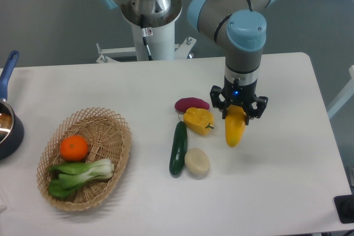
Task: Place the mango on the table
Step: 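Hold the yellow mango in the gripper above the table, then lower the held yellow mango onto the table beside the beige item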
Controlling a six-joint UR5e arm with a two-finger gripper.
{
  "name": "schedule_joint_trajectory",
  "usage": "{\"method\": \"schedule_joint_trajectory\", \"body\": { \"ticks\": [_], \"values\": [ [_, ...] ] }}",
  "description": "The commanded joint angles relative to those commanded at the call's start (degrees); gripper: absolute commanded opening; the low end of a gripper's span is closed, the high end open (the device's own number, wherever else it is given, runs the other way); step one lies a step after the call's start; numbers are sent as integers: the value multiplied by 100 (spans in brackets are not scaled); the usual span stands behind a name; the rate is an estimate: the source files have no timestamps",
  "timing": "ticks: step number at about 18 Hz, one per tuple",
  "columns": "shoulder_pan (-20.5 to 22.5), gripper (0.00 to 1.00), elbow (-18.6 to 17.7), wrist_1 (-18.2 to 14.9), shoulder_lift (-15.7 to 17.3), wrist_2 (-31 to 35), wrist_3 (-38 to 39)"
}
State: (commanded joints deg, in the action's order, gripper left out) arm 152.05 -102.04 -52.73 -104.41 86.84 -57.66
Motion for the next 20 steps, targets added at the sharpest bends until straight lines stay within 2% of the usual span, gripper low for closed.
{"method": "schedule_joint_trajectory", "body": {
  "ticks": [12, 14, 16, 17, 20],
  "values": [
    [-17, 39, -61, 35, -44, 0, 26],
    [-114, 39, -44, 332, -254, 9, 87],
    [-210, 39, -44, 693, -491, 17, 568],
    [-263, 39, -27, 781, -562, 61, 824],
    [-447, 38, 105, 826, -869, 351, 949]
  ]
}}
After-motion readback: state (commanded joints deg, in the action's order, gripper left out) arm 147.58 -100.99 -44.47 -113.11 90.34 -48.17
